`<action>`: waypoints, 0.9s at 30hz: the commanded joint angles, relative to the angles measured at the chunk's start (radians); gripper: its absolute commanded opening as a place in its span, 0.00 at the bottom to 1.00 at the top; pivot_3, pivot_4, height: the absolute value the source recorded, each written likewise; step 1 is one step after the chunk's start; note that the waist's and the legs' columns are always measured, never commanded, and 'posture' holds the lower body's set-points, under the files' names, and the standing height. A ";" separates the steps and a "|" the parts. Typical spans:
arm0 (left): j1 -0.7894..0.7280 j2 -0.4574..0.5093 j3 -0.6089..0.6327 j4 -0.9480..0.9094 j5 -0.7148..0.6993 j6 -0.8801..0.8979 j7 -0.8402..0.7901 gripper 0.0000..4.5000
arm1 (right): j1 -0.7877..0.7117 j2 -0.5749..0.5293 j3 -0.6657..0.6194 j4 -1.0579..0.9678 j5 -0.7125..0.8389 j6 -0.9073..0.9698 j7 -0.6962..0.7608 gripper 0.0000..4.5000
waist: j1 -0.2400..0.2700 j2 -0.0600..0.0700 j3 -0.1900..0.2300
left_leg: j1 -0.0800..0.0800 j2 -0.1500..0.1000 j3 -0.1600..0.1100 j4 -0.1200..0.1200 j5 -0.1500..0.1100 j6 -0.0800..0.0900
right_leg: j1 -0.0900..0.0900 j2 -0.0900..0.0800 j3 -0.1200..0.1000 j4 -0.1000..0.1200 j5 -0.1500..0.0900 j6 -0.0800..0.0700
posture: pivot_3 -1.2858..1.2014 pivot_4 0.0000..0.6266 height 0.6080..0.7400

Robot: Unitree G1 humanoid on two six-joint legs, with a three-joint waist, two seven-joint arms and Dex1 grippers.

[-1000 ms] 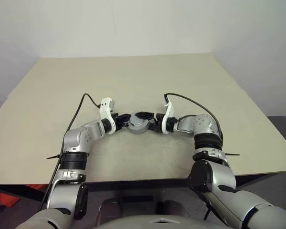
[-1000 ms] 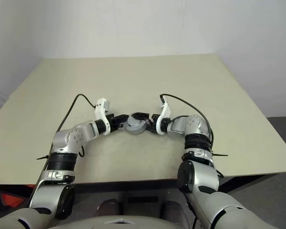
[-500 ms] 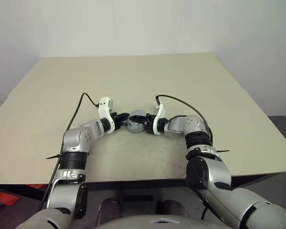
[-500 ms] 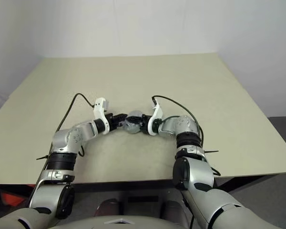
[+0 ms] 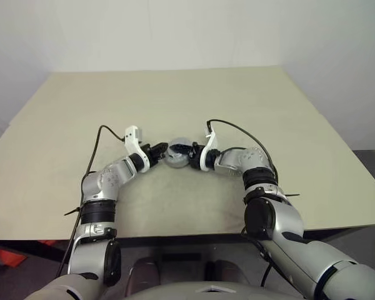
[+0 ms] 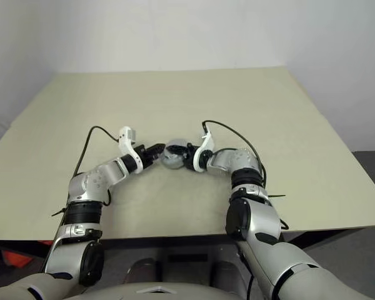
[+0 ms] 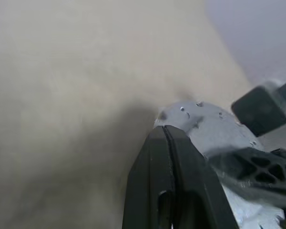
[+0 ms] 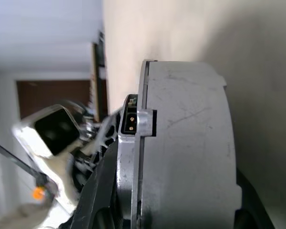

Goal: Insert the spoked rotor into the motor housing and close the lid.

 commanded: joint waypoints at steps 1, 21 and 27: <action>0.020 0.000 0.069 -0.063 -0.084 0.015 0.015 0.00 | -0.088 -0.006 -0.063 -0.019 0.104 -0.018 0.002 0.47 | 0.001 0.000 0.000 | -0.003 0.000 0.000 0.003 -0.001 0.001 | -0.002 0.000 -0.001 0.002 -0.001 -0.001 | 0.52 0.00 1.00; 0.008 -0.087 0.288 -0.083 -0.650 0.193 0.185 0.99 | -0.113 0.036 -0.078 -0.133 0.253 0.142 -0.056 0.47 | 0.033 0.000 0.001 | -0.007 0.001 0.000 0.008 0.000 0.000 | -0.005 0.001 -0.003 0.004 -0.001 -0.002 | 0.52 0.00 1.00; -0.018 -0.100 0.282 -0.046 -0.772 0.193 0.215 0.99 | -0.102 0.048 -0.079 -0.183 0.292 0.182 -0.071 0.47 | 0.033 -0.001 0.001 | -0.008 0.001 0.000 0.008 0.000 0.000 | -0.005 0.002 -0.003 0.004 0.001 0.001 | 0.52 0.00 1.00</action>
